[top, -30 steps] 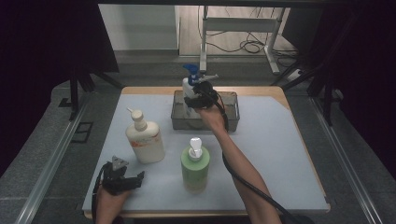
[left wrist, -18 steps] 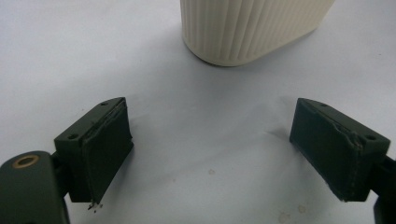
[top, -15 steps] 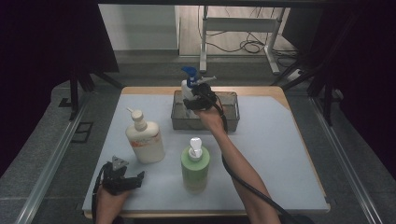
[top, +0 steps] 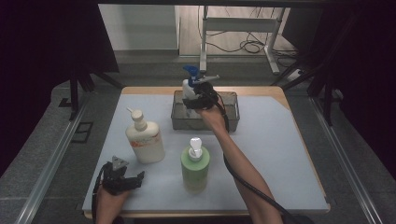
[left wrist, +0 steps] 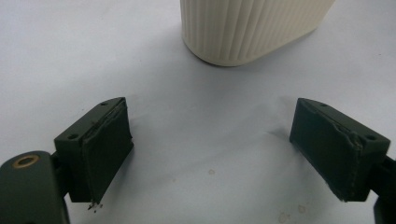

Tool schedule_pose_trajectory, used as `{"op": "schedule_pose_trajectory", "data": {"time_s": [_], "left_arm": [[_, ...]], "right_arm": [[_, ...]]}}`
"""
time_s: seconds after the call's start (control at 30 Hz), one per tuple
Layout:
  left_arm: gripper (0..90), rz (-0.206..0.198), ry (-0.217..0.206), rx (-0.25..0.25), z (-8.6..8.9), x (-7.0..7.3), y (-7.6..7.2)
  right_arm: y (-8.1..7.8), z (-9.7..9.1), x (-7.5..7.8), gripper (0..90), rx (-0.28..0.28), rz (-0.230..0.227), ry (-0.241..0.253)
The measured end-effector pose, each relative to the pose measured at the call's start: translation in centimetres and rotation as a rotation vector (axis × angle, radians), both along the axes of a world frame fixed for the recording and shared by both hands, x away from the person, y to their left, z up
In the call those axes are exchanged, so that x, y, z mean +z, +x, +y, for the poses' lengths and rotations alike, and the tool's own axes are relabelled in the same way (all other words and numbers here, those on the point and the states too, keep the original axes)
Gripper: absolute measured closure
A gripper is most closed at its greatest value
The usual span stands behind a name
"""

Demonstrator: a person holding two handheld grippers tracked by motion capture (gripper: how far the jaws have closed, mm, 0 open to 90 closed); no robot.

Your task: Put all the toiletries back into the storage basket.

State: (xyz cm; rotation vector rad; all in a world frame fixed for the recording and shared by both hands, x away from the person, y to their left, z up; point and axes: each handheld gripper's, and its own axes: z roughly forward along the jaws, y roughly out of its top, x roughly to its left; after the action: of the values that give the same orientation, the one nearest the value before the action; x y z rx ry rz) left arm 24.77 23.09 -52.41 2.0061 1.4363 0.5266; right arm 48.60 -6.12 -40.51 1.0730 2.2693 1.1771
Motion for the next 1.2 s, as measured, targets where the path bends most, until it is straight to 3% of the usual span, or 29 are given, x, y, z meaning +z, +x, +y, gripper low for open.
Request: {"op": "schedule_pose_trajectory", "data": {"time_s": [0.2,0.47,0.77,0.93,1.2], "left_arm": [[12.2,0.001,0.0,-0.001,0.0,0.0,0.0],[12.2,0.0,0.0,0.0,0.0,0.0,0.0],[12.2,0.0,0.0,-0.001,0.0,0.0,0.0],[12.2,0.0,0.001,-0.001,0.0,0.0,0.0],[12.2,0.001,0.001,-0.001,0.0,0.0,0.0]], "right_arm": [[-0.6,-0.4,0.3,21.0,0.018,-0.022,-0.01],[-1.6,-1.7,0.2,19.2,0.041,-0.017,0.006],[-2.6,-3.0,-1.1,18.5,0.099,0.028,0.005],[-2.9,-3.9,-2.1,24.4,0.111,0.053,-0.003],[-3.0,-5.7,-2.6,41.9,0.099,0.09,0.009]]}}
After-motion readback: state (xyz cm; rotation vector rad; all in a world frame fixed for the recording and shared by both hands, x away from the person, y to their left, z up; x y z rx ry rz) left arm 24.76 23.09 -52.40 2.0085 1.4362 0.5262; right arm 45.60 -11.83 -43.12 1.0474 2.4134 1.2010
